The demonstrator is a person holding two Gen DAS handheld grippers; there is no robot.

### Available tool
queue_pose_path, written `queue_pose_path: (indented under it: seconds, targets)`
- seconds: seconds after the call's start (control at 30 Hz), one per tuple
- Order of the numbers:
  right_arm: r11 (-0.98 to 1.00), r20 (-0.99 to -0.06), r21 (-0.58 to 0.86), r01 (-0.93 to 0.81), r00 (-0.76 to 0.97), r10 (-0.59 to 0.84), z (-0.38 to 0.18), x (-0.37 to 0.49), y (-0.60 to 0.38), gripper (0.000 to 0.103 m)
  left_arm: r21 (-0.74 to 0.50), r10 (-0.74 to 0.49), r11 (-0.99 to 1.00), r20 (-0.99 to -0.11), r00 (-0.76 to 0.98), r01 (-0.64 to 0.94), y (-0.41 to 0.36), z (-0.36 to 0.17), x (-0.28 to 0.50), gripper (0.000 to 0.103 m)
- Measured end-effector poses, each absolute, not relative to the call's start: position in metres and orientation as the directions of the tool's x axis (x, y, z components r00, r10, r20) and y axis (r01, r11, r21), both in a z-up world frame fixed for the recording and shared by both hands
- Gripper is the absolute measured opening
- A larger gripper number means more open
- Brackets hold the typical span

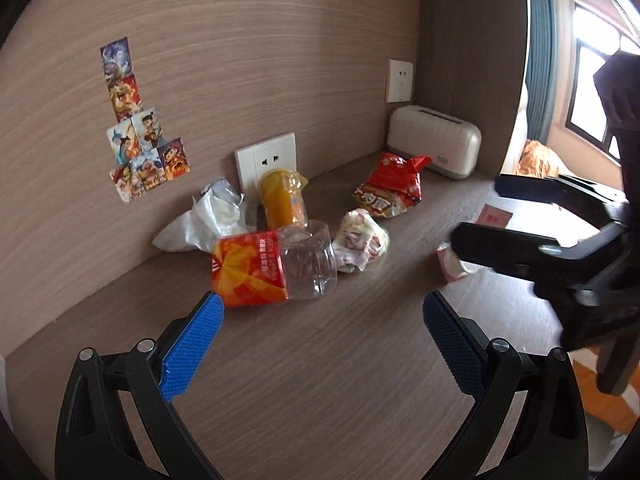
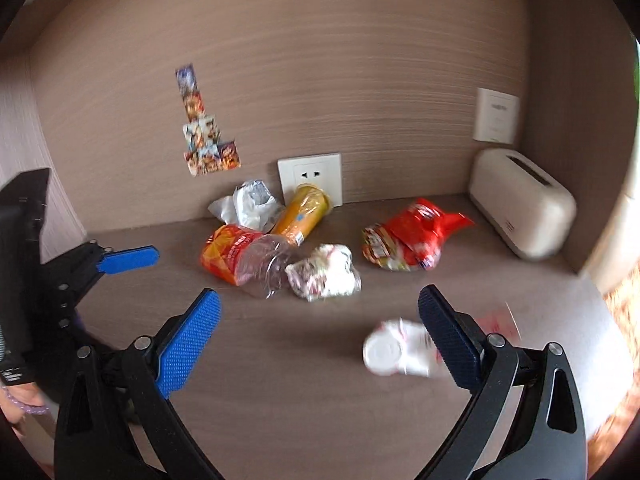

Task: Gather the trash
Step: 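Move both open tools back toward the desk, then grasp the clear orange-label bottle with the left tool while the right tool grasps the crumpled clear wrapper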

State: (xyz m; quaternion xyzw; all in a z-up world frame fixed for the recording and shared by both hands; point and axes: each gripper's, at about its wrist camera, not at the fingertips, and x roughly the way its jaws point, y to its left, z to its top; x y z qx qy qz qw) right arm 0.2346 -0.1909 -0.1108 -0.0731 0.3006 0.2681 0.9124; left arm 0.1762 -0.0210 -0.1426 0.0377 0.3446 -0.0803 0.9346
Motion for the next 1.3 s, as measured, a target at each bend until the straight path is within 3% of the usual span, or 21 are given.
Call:
queue_pose_path:
  seconds: [0.17, 0.2, 0.33, 0.47, 0.57, 0.63, 0.97, 1.3]
  targets:
    - [0.832, -0.653, -0.017, -0.554, 0.637, 0.411, -0.124, 0.277, -0.178, 0.099, 0.054, -0.105, 0.982, -0.649, 0.754, 0.183, -0.023, -0.15, 0.19, 0.098]
    - [0.792, -0.706, -0.024, -0.61, 0.571, 0.419, -0.128, 0.284, -0.175, 0.099, 0.058, -0.104, 0.981, -0.649, 0.754, 0.185, -0.021, -0.151, 0.194, 0.098]
    - [0.783, -0.738, -0.003, -0.622, 0.53, 0.418, -0.14, 0.304, -0.166, 0.098, 0.076, -0.094, 0.979, -0.659, 0.746, 0.191, -0.014, -0.155, 0.211, 0.098]
    - [0.782, -0.762, -0.007, -0.623, 0.51, 0.399, -0.148, 0.317, -0.158, 0.092, 0.132, -0.056, 0.972, -0.668, 0.742, 0.192, -0.008, -0.161, 0.227, 0.098]
    - [0.774, -0.784, -0.031, -0.633, 0.495, 0.373, -0.155, 0.322, -0.151, 0.086, 0.072, -0.09, 0.979, -0.69, 0.718, 0.192, 0.006, -0.165, 0.239, 0.098]
    - [0.766, -0.795, -0.059, -0.641, 0.494, 0.353, -0.159, 0.322, -0.146, 0.085, 0.019, -0.125, 0.981, -0.7, 0.703, 0.194, 0.012, -0.168, 0.244, 0.098]
    - [0.742, -0.829, -0.096, -0.663, 0.466, 0.309, -0.165, 0.326, -0.15, 0.083, -0.011, -0.169, 0.973, -0.705, 0.688, 0.229, 0.005, -0.174, 0.25, 0.098]
    - [0.722, -0.835, -0.113, -0.683, 0.459, 0.304, -0.174, 0.332, -0.14, 0.081, 0.069, -0.065, 0.985, -0.703, 0.709, 0.159, 0.003, -0.176, 0.265, 0.098]
